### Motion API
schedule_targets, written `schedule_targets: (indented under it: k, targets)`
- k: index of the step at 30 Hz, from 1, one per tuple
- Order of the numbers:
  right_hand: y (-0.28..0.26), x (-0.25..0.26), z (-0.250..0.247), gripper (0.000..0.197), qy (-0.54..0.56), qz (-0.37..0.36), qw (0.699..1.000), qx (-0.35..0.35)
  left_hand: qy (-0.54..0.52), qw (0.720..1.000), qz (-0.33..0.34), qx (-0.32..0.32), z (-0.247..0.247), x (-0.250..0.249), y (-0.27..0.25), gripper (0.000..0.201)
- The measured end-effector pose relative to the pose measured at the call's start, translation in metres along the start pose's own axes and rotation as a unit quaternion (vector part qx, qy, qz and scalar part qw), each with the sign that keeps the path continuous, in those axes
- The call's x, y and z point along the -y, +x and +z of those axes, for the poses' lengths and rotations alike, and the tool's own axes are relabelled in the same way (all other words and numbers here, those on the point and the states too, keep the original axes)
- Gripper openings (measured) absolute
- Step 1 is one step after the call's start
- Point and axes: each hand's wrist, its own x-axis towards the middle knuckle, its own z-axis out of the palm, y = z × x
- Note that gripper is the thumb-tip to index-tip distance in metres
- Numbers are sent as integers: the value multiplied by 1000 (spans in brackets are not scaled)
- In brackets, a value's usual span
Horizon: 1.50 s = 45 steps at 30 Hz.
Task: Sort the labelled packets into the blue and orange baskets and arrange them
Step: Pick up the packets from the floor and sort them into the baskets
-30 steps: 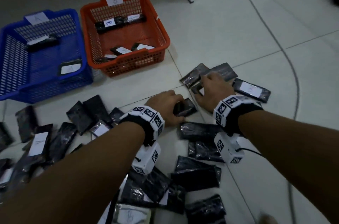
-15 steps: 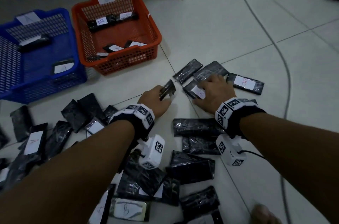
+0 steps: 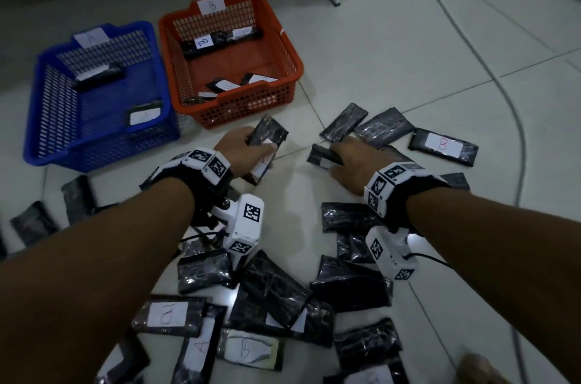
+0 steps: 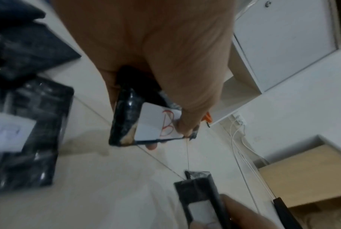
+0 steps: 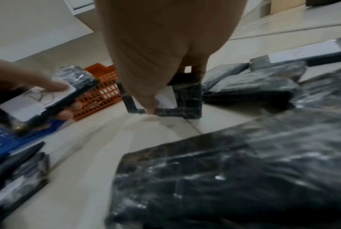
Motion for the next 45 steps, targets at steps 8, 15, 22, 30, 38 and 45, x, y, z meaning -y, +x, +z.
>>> schedule_targets:
  k: [8,15,22,30,38,45]
  targets:
    - [53,65,-55,32,57,-132,969,-201,309,908,188,-211,-92,-34,45,27]
    - [118,91,-75,36,-47,-195,954,-224,380,905,136,-131,-96,-27,113,37]
    - [156,113,-76,54,-110,-208,952,-195,384,880,192,-203,-108,0,110,55]
    - [143,99,-103,60,-115,-138,965,-193,358,839,310,-268,-81,-36,84,43]
    - [61,-46,-160,42,-133,-21,986,-101,312,871,358,-128,40,-94,83,36]
    - [11,-128,-121,41,-97,116,988,36,371,885,279,37,144,-122,82,42]
